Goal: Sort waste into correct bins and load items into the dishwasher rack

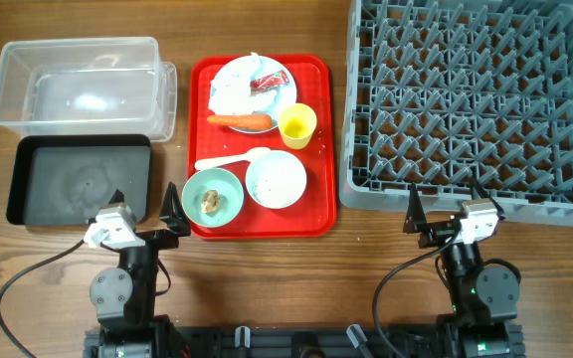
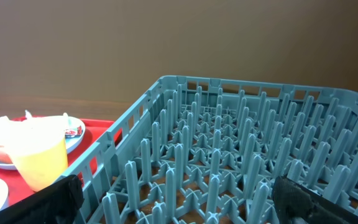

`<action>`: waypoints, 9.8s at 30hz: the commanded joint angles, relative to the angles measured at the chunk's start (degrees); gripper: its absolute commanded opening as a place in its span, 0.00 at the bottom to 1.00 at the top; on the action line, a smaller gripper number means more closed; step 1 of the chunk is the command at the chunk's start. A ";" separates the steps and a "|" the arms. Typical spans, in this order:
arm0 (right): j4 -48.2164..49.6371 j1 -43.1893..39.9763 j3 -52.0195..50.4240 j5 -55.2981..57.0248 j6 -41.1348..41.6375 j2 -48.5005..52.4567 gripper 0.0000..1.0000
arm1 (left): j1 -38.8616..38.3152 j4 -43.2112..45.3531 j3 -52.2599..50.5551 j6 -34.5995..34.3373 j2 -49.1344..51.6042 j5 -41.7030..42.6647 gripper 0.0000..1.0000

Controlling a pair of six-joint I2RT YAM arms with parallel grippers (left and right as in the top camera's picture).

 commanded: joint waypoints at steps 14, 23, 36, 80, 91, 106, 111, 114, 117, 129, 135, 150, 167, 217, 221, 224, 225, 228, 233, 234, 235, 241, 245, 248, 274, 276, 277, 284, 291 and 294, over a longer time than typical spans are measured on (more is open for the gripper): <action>0.15 -0.28 -0.07 -0.68 0.50 -0.28 1.00 | -0.39 0.20 -0.70 0.31 -0.52 -0.55 1.00; 0.15 -0.28 -0.07 -0.68 0.50 -0.28 1.00 | -0.39 0.22 -0.70 0.33 -0.52 -0.55 1.00; 0.15 -0.28 -0.07 -0.68 0.50 -0.28 1.00 | -0.39 0.20 -0.70 0.33 -0.52 -0.57 1.00; 0.15 -0.28 -0.07 -0.68 0.50 -0.28 1.00 | -0.39 0.22 -0.70 0.31 -0.42 -0.55 1.00; 0.15 -0.28 -0.07 -0.68 0.50 -0.28 1.00 | -0.39 0.22 -0.70 0.31 -0.42 -0.55 1.00; 0.15 -0.28 -0.07 -0.68 -0.83 -0.28 1.00 | -0.39 0.20 -0.70 0.33 -0.42 -0.55 1.00; 0.15 -0.28 -0.07 -0.68 -0.79 -0.28 1.00 | -0.39 0.22 -0.70 0.33 -0.42 -0.57 1.00; 0.15 -0.28 -0.07 -0.68 -0.76 -0.28 1.00 | -0.39 0.22 -0.70 0.31 -0.42 -0.55 1.00; 0.28 -0.28 -0.07 -0.70 -0.07 -0.28 1.00 | -0.39 0.22 -0.70 0.33 -0.42 -0.55 1.00; 14.10 -0.28 0.22 -4.02 6.05 -0.28 1.00 | -0.42 4.28 -0.39 0.37 -0.42 -0.26 1.00; 14.27 -0.28 5.22 -8.11 5.81 1.27 1.00 | -0.42 2.01 8.24 0.87 1.20 3.58 1.00; -7.80 -0.28 43.85 -18.23 2.62 34.71 1.00 | -2.21 -23.52 52.54 3.50 46.80 7.80 1.00; -33.64 -0.28 61.07 -24.09 8.26 57.05 1.00 | -9.03 -44.28 71.60 0.07 81.94 14.58 1.00; -38.23 -0.28 61.05 -20.52 8.66 63.41 1.00 | -37.83 -35.82 46.64 -7.48 88.26 -7.10 0.06; -38.23 -0.28 61.05 -20.20 8.70 63.41 1.00 | -37.42 -37.24 51.67 -7.65 86.60 -6.58 0.04; -38.23 -0.28 61.05 -19.26 8.79 63.41 1.00 | -34.86 -40.48 56.28 -7.63 84.50 -6.19 0.04; -38.23 -0.28 61.05 -19.26 8.79 63.41 1.00 | -33.46 -41.90 57.61 -7.61 83.73 -5.31 0.04; -38.23 -0.28 61.05 -19.26 8.79 63.41 1.00 | -28.46 -44.50 59.80 -7.56 81.33 -2.14 0.04; -38.25 -0.28 61.05 -19.26 8.83 63.41 1.00 | -11.56 -44.41 59.98 -5.73 77.18 7.65 0.04; -38.21 -0.28 61.05 -19.26 9.05 63.41 1.00 | -7.08 -43.39 59.98 -2.99 77.22 11.52 0.04; -37.83 -0.28 61.05 -19.26 9.77 63.41 1.00 | -3.32 -42.27 59.98 -1.44 77.40 14.47 0.04; -37.03 -0.28 61.05 -19.26 10.78 63.41 1.00 | 22.86 -37.31 59.98 6.64 80.72 42.95 0.04; -36.74 -0.28 61.05 -19.23 10.73 63.43 1.00 | 34.21 -35.71 59.98 12.96 88.04 62.97 0.04; -36.83 -0.28 61.02 -19.26 10.75 63.43 1.00 | 39.26 -34.67 59.98 14.10 96.37 75.17 0.04; -36.98 -0.28 61.02 -19.28 10.75 63.41 1.00 | 16.57 -52.96 60.81 3.04 51.74 23.71 0.04; -36.96 -0.28 61.05 -19.28 10.78 63.43 1.00 | 8.15 -55.93 59.14 2.97 48.92 15.93 0.04; -36.96 -0.28 61.05 -19.28 10.78 63.41 1.00 | 5.25 -56.68 58.18 2.78 48.57 13.42 0.04; -36.96 -0.28 61.05 -19.26 10.56 63.41 1.00 | -12.37 -46.69 47.95 -8.61 60.15 11.10 0.04; -37.05 -0.28 61.02 -19.26 10.25 63.43 1.00 | -26.91 -38.42 47.93 -9.84 82.01 5.33 0.04; -37.03 -0.28 61.02 -19.26 10.16 63.41 1.00 | -29.88 -36.13 47.93 -10.29 88.11 4.33 0.04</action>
